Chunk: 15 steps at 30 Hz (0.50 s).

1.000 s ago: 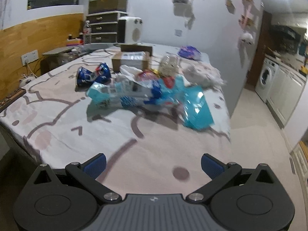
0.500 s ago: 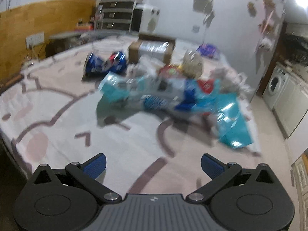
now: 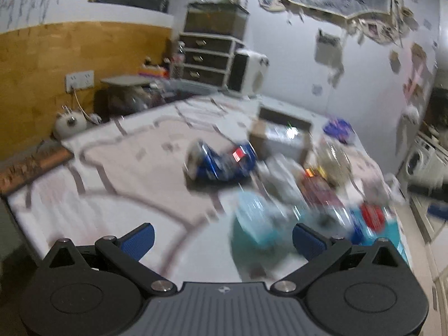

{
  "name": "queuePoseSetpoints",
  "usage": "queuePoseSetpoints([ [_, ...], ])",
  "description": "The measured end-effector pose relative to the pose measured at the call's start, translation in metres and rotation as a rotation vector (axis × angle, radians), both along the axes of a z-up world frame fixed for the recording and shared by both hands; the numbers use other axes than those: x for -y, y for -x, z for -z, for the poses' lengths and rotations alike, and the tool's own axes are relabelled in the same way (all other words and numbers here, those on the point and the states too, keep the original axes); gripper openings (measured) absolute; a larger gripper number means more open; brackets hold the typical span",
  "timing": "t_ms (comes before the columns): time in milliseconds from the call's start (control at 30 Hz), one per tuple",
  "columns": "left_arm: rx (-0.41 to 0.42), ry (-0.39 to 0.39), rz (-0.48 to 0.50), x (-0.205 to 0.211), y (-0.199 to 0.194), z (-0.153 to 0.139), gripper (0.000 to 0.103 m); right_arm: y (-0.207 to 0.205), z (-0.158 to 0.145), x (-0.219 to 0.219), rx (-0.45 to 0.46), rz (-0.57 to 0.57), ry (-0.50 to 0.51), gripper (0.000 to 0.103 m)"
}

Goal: Collect trash
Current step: 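Grasp the crushed blue Pepsi can with the left tool while the right tool grasps the blue wrapper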

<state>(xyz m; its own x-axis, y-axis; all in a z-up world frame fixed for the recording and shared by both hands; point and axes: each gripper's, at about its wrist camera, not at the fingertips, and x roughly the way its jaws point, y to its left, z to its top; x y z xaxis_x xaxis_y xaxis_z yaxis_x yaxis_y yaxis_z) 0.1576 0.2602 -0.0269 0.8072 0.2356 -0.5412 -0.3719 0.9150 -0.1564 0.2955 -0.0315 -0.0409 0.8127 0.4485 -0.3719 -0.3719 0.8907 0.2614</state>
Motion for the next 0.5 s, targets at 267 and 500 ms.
queuePoseSetpoints([
  [267, -0.067, 0.106, 0.02, -0.052, -0.072, -0.025, 0.103, -0.037, 0.025, -0.026, -0.105, -0.051, 0.035, 0.09],
  [500, -0.131, 0.188, -0.009, -0.07, -0.142, -0.022, 0.103, -0.046, 0.043, -0.024, -0.279, -0.047, 0.027, 0.087],
])
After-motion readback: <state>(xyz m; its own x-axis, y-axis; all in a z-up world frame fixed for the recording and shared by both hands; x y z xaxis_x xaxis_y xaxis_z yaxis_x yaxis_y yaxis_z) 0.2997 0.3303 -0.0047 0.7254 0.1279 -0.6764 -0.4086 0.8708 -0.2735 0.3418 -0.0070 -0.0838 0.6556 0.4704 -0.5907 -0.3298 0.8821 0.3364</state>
